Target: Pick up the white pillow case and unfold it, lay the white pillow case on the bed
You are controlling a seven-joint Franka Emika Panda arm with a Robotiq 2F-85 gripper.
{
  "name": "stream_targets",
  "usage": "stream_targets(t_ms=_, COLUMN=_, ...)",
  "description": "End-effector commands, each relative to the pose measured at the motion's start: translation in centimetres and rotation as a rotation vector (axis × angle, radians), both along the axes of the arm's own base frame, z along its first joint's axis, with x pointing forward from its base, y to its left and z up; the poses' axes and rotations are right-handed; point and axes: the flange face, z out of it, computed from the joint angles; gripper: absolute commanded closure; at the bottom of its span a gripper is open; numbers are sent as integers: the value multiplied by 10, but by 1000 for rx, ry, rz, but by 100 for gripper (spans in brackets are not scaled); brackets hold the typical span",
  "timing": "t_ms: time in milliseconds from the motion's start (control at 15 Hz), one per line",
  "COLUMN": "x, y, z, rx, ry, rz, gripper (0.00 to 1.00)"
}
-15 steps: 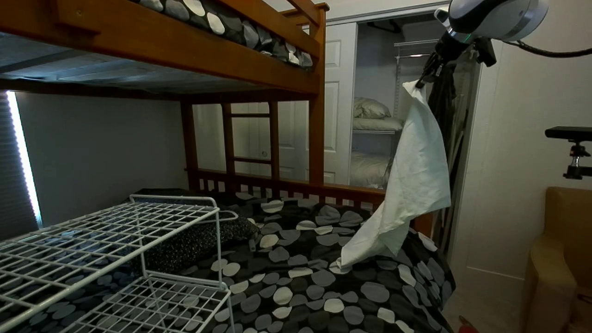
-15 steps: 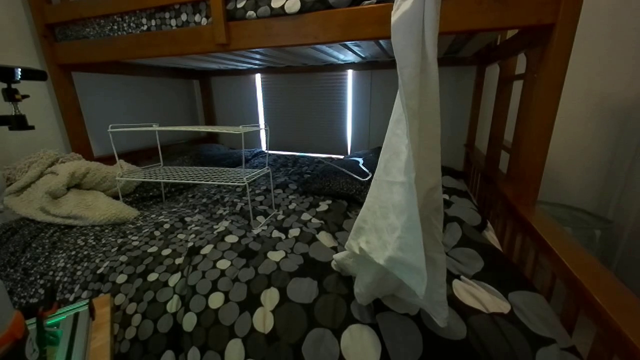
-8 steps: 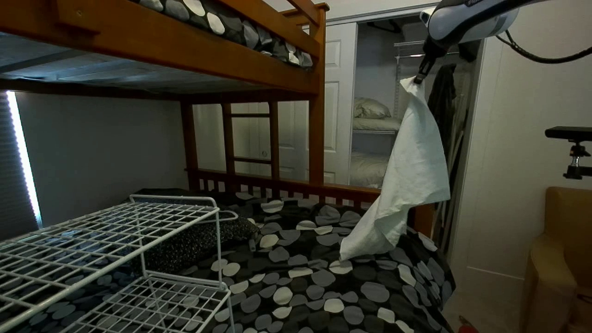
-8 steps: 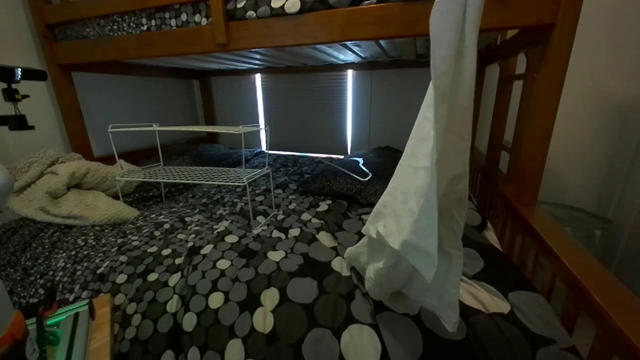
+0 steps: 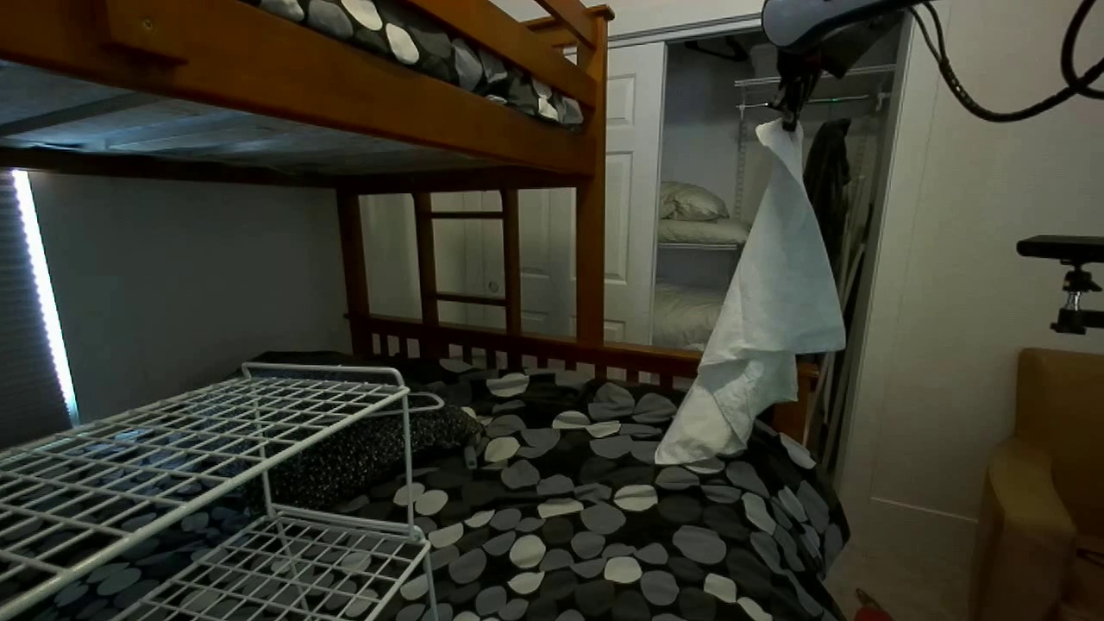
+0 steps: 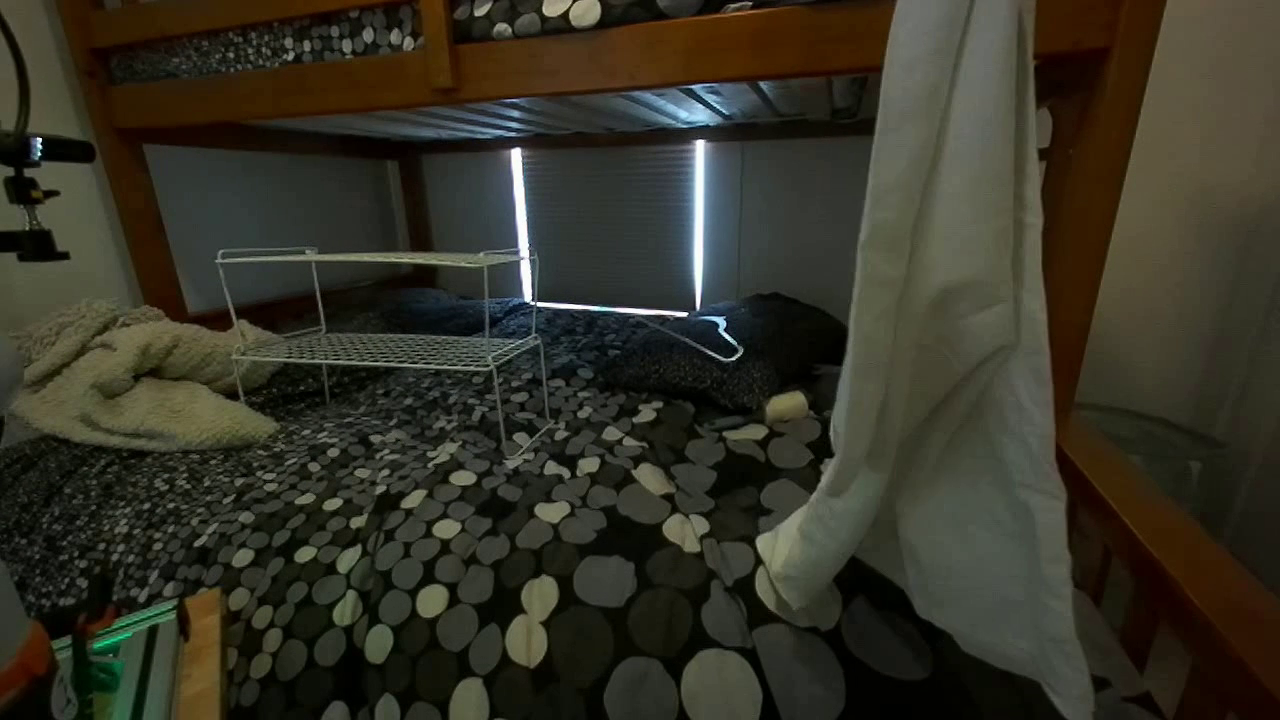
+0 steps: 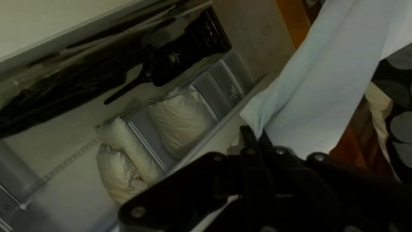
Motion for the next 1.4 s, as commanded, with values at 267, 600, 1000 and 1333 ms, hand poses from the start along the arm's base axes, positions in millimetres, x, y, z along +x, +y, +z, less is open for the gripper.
stream_targets(t_ms=267, x=-2, y=-2, z=43, rx=37, ry=-99, rz=-184, gripper=98)
stream_targets(t_ms=600, x=0, y=-2, z=40, rx=38, ry=-92, rz=-183, gripper=98)
stream_targets(t_ms=1000, x=20, y=10, z=41, rx=146, ry=-229, rz=-313, gripper=100)
stream_targets(t_ms=1333, x=55, y=14, z=28, rx=228, ry=-399, rz=-499, gripper=100)
